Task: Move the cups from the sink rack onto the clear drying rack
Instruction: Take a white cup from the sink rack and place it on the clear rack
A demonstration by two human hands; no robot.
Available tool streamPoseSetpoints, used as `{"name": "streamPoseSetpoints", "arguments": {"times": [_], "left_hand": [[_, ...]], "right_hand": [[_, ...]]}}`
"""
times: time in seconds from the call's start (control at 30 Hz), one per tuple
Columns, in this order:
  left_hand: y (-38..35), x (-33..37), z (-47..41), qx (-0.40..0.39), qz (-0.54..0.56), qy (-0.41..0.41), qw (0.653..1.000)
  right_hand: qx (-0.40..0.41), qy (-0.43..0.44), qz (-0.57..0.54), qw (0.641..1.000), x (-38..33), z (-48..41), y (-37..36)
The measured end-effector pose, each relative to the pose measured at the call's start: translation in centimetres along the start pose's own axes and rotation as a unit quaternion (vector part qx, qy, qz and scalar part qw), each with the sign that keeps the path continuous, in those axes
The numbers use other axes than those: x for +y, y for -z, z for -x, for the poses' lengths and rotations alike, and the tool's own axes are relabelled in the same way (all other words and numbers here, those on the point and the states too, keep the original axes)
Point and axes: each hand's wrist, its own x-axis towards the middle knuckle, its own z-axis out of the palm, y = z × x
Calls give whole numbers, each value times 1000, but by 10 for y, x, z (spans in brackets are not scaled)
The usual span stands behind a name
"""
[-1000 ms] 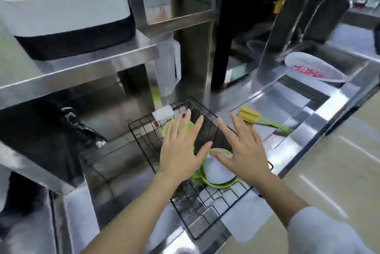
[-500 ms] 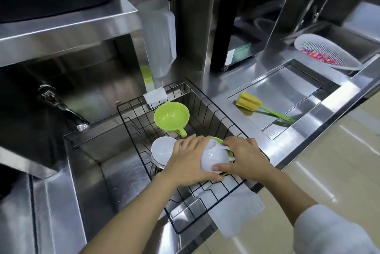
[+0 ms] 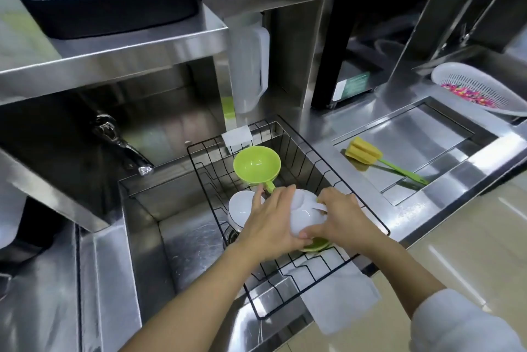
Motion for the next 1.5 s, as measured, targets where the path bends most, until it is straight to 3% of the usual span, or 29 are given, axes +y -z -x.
{"name": "streamPoseSetpoints", "arguments": {"times": [0.13, 0.33, 0.5, 0.67, 0.87, 1.07, 1.5], "left_hand": [[35, -10, 16, 40, 40, 32, 998], [108, -31, 67, 134, 8, 71, 988], [177, -47, 143, 251, -48, 107, 961], [232, -62, 221, 320, -126, 158, 926], [267, -92, 297, 324, -148, 233, 905], [283, -139, 340, 293, -106, 268, 912], [278, -193, 349, 211, -40, 292, 932]], "right_hand": [[8, 50, -40, 998, -38, -7, 9], [-8, 153, -80, 985, -124, -10, 14], [-13, 261, -87, 961, -222, 4, 6], [-29, 361, -130, 923, -310, 29, -13], [-74, 411, -117, 901, -388, 49, -58], [-95, 412, -83, 902, -436, 53, -105], [-110, 378, 42, 918, -451, 32, -140]]}}
